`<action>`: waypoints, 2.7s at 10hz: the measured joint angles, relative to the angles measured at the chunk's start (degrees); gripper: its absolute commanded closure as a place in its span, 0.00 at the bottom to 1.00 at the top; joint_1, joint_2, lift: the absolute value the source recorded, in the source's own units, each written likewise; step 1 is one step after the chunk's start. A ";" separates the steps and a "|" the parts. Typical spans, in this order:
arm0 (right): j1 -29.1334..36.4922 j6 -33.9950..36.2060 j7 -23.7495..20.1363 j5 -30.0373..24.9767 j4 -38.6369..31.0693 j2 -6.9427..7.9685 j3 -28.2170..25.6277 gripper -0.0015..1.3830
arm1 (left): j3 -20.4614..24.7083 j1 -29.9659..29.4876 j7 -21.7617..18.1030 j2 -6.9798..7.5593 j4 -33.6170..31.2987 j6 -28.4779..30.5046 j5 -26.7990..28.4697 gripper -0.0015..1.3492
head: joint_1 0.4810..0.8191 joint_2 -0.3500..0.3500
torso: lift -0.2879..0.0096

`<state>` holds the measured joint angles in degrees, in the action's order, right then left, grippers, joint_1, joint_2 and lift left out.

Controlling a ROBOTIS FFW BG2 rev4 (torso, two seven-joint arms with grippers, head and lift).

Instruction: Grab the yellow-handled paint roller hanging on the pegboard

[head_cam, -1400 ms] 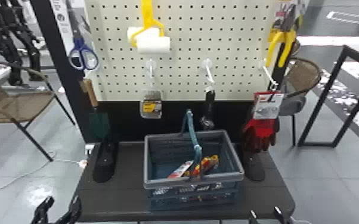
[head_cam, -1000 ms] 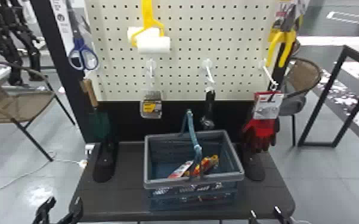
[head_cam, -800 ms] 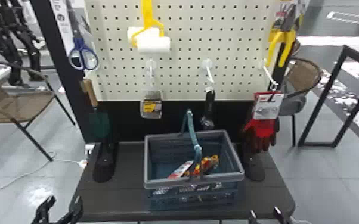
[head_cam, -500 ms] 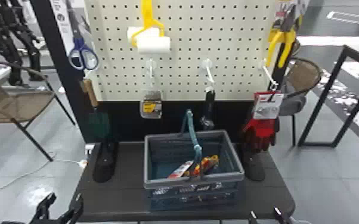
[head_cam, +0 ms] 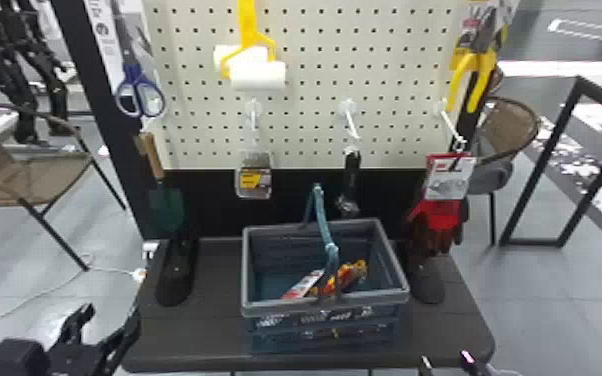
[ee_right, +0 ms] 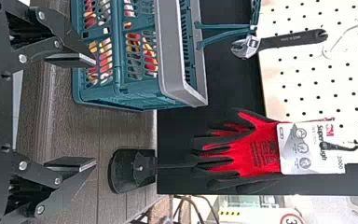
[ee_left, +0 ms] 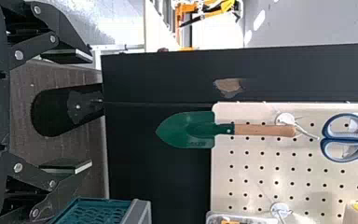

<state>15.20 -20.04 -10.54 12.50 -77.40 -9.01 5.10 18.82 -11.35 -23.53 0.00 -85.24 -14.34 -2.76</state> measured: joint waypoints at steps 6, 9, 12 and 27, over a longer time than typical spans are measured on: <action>0.04 2.01 0.00 0.08 -0.89 -0.84 0.33 0.37 | 2.69 3.57 -5.78 0.00 -15.18 18.24 1.57 0.35 | 0.20 0.50 | 0.63; 0.44 3.36 2.02 0.62 -2.72 -2.15 1.31 0.37 | 4.10 8.24 -11.65 0.00 -18.13 25.68 3.17 0.35 | 0.20 0.50 | 0.63; 0.21 4.82 4.10 2.22 -3.87 -4.79 4.17 0.37 | 6.71 15.17 -20.32 0.00 -20.27 31.65 7.24 0.35 | 0.20 0.50 | 0.63; -1.48 7.57 4.48 4.83 -4.16 -8.56 7.38 0.37 | -0.11 44.26 -35.10 0.00 -15.07 48.27 12.52 0.36 | 0.20 0.50 | 0.63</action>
<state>13.72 -12.47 -6.06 17.32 -81.56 -17.57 12.48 18.71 32.91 -58.63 0.00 -100.31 33.93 9.76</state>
